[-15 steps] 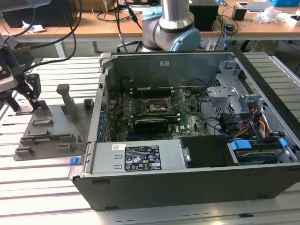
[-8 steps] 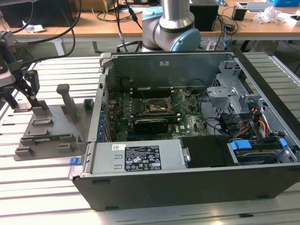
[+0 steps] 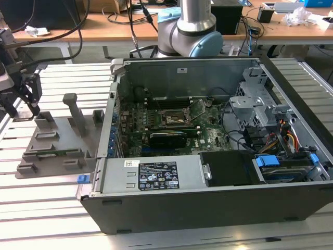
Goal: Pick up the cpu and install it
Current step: 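Pick up the cpu and move it towards the insertion slot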
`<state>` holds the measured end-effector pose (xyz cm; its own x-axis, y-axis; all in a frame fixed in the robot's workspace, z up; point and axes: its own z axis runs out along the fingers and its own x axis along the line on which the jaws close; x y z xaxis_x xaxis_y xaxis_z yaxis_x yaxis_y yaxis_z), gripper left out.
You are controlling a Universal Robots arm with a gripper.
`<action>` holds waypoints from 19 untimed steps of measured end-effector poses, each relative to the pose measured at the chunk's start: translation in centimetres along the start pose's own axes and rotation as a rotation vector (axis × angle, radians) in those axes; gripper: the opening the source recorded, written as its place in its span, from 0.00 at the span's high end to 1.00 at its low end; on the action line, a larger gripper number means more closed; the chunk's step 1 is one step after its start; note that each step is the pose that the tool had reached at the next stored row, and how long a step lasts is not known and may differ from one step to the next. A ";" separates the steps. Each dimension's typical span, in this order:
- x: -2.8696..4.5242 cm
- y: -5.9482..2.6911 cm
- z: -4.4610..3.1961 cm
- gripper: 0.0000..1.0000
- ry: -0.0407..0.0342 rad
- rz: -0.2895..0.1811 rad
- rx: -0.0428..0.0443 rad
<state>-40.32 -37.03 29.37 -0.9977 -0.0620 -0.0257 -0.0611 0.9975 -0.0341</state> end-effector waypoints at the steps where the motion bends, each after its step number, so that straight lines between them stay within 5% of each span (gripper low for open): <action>1: 0.00 0.00 -0.11 0.45 0.0000 0.000 0.0000; 19: -0.06 -0.08 -2.39 0.45 -0.0001 0.000 0.0000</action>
<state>-40.31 -37.03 31.76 -0.9977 -0.0620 -0.0258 -0.0611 0.9975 -0.0341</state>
